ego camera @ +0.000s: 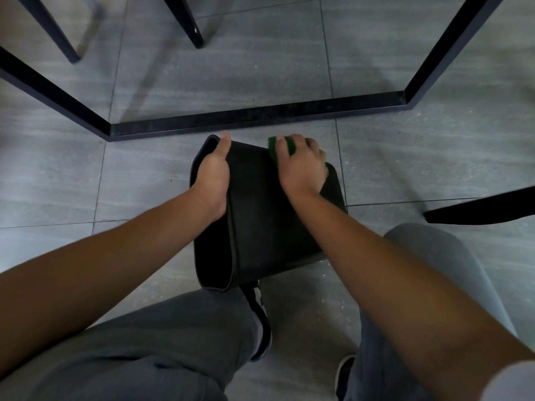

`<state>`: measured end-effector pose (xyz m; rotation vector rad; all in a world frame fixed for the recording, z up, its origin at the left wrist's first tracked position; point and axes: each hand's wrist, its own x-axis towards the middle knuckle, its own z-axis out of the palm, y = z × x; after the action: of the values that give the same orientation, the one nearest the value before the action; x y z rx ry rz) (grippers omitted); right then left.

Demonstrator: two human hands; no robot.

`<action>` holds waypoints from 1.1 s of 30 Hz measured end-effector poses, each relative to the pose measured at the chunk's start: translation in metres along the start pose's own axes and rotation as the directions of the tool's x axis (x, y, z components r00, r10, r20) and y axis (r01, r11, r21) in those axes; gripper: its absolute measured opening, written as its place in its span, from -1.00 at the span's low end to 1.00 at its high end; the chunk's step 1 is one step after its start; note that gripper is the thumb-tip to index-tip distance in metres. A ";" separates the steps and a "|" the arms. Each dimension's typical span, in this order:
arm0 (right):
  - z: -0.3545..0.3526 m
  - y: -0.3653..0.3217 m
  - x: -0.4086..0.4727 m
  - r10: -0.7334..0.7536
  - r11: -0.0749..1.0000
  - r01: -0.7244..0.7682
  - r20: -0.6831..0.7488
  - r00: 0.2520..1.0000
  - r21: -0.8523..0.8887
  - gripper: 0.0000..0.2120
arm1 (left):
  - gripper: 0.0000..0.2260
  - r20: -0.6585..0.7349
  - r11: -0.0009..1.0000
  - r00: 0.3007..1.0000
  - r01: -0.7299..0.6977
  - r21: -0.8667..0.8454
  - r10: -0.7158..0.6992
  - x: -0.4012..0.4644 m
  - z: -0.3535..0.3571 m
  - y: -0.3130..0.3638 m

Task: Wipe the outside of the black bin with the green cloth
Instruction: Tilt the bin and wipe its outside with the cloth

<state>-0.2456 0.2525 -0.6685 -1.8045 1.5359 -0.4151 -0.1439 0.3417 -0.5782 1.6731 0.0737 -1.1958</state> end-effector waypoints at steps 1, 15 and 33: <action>-0.002 0.013 0.003 0.028 1.000 -0.028 -0.007 1.000 -0.007 -0.50 | -0.53 -0.036 1.000 0.999 -0.008 0.010 0.008 -0.001 0.002 0.001; -0.009 0.067 -0.108 0.095 0.952 -0.092 0.002 0.995 0.292 -0.61 | -0.71 -0.175 0.991 0.985 -0.033 -0.128 0.010 -0.001 -0.012 0.016; 0.015 0.010 -0.015 -0.084 0.991 0.093 -0.096 0.992 0.096 -0.49 | -0.69 0.143 0.998 0.990 -0.007 -0.058 0.015 0.021 -0.016 0.007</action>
<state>-0.2469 0.2714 -0.6826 -1.8010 1.4729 -0.6152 -0.1191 0.3407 -0.5886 1.5317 0.0097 -1.2902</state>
